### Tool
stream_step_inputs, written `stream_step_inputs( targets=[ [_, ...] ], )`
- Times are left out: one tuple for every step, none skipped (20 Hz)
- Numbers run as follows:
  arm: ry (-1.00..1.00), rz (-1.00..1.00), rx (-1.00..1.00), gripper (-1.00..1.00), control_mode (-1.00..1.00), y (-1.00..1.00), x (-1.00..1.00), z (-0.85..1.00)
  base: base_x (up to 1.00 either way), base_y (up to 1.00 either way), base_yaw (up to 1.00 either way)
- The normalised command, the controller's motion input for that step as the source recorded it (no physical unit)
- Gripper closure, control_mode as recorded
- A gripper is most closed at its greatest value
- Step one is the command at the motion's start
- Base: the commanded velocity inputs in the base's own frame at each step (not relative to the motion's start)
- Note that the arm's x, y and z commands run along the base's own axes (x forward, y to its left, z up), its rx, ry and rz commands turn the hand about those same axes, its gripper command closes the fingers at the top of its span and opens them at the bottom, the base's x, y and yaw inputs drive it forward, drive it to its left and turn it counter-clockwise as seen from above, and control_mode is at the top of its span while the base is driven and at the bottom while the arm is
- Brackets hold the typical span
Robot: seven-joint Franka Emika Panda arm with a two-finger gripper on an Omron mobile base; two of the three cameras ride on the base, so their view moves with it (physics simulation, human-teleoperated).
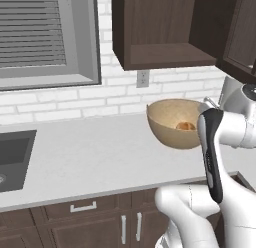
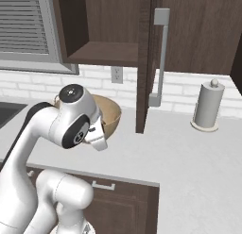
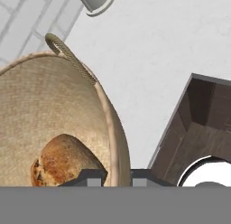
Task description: Open the cabinet, pick up the bread from the cabinet and place it in the basket. Then move the basket to the dining counter.
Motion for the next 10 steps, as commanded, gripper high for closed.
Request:
stream_step_inputs(
  targets=[
    [0.0,0.0,-0.01,1.0,-1.0,0.04,0.0,0.0,0.0,0.0,0.0],
    [0.0,0.0,0.0,1.0,-1.0,0.01,0.0,0.0,0.0,0.0,0.0],
    [0.0,0.0,0.0,1.0,-1.0,0.0,0.0,0.0,0.0,0.0,0.0],
    [0.0,0.0,0.0,1.0,-1.0,0.0,0.0,0.0,0.0,0.0,0.0],
    [0.0,0.0,0.0,1.0,1.0,0.0,0.0,0.0,0.0,0.0,0.0],
    [0.0,0.0,0.0,1.0,1.0,0.0,0.0,0.0,0.0,0.0,0.0],
    [0.0,0.0,0.0,1.0,1.0,0.0,0.0,0.0,-0.21,0.0,0.0],
    [0.0,0.0,0.0,1.0,1.0,0.0,0.0,0.0,-0.55,0.0,0.0],
    [0.0,0.0,0.0,1.0,1.0,0.0,0.0,0.0,-0.8,0.04,0.0],
    [0.0,0.0,0.0,1.0,1.0,0.0,0.0,0.0,-0.96,0.29,0.02]
  ],
)
